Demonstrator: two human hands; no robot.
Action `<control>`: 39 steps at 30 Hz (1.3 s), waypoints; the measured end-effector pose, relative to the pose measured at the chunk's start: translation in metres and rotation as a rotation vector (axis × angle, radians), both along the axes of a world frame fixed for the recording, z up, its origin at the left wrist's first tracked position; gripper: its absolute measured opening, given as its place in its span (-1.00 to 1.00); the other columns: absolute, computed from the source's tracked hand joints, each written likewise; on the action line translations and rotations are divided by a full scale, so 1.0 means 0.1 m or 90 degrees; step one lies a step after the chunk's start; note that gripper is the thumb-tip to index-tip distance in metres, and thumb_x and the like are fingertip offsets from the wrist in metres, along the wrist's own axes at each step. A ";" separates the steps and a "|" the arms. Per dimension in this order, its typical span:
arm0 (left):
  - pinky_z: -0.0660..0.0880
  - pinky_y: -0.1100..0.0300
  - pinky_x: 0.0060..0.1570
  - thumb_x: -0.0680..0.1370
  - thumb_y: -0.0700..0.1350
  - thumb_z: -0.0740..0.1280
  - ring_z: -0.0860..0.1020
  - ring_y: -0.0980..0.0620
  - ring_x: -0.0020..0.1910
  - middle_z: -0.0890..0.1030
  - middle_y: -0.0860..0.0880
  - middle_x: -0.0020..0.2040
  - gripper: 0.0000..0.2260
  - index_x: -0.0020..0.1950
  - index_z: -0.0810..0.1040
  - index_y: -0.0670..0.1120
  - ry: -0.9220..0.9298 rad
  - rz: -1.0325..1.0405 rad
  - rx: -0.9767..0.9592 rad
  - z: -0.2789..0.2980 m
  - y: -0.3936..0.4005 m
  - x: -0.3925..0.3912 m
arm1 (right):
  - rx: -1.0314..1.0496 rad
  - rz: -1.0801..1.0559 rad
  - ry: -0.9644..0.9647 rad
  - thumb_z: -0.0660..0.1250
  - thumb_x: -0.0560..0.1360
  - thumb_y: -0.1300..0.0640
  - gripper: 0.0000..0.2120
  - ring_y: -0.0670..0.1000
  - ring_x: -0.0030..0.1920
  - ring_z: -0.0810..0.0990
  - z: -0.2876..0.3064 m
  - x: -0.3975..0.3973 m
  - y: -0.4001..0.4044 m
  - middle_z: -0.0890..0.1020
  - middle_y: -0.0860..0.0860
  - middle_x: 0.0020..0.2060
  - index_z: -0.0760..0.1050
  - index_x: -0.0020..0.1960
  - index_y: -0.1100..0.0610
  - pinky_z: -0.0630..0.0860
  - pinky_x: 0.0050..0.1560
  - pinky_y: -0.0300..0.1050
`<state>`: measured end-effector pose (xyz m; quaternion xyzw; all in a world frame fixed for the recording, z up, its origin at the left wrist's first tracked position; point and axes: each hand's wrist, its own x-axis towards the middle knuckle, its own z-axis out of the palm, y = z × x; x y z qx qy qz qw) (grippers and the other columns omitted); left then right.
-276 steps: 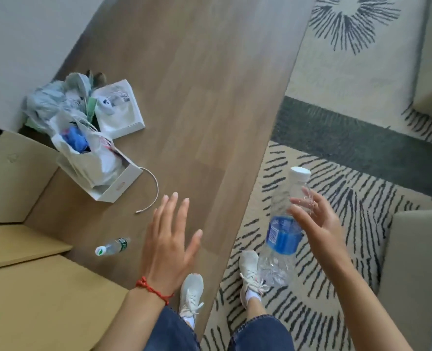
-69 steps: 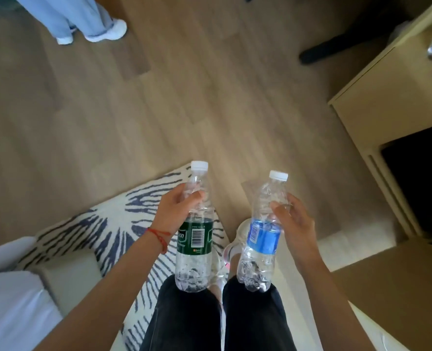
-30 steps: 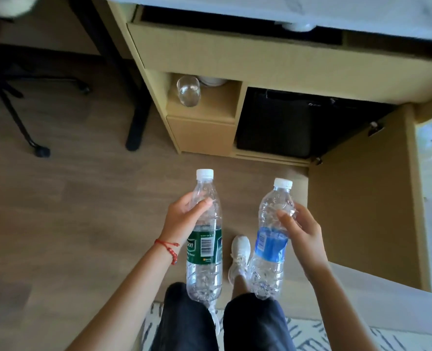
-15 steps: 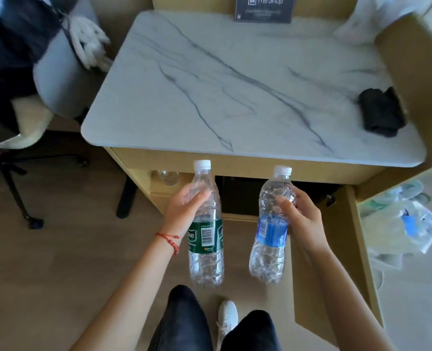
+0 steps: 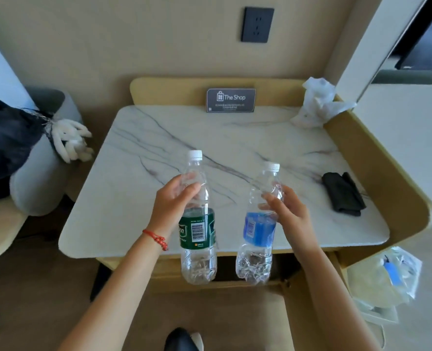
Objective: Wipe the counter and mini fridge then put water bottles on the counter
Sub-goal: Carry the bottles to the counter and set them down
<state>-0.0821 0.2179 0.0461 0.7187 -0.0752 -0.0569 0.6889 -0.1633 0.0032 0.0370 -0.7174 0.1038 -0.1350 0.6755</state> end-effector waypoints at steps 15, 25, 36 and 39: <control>0.53 0.40 -0.21 0.46 -0.20 0.38 0.61 0.11 -0.11 0.62 0.08 -0.11 -0.79 0.06 0.53 0.00 -0.102 -0.068 -0.041 0.60 -1.17 1.08 | -0.027 -0.099 -0.112 0.31 0.49 0.17 -0.69 -0.13 -0.03 0.63 0.67 0.81 -1.14 0.63 -0.04 0.01 0.44 0.23 0.10 0.55 -0.19 -0.33; 0.50 0.42 -0.14 0.36 -0.27 0.47 0.60 0.23 -0.08 0.62 0.03 -0.01 -0.68 0.05 0.54 -0.02 -0.102 -0.082 -0.055 0.58 -2.35 1.56 | -0.073 -0.106 -0.130 0.41 0.40 0.03 -0.53 -0.14 0.03 0.62 0.63 1.39 -2.18 0.63 -0.19 0.02 0.40 0.28 0.05 0.54 -0.14 -0.33; 0.46 0.21 0.13 0.16 0.03 0.51 0.55 0.07 0.14 0.60 0.12 0.06 -0.55 0.02 0.51 0.16 -0.087 -0.143 -0.023 0.39 -3.06 2.08 | -0.094 -0.190 -0.093 0.44 0.34 -0.02 -0.50 -0.05 0.14 0.56 0.34 1.81 -2.66 0.56 -0.08 0.17 0.38 0.24 -0.15 0.52 0.15 0.15; 0.44 0.16 0.17 0.15 0.04 0.51 0.53 0.09 0.16 0.59 0.14 0.08 -0.53 0.03 0.50 0.18 -0.082 -0.164 -0.011 0.32 -3.18 2.20 | -0.097 -0.200 -0.084 0.44 0.36 0.02 -0.50 -0.04 0.15 0.56 0.25 1.87 -2.73 0.55 -0.08 0.19 0.37 0.24 -0.19 0.52 0.14 0.19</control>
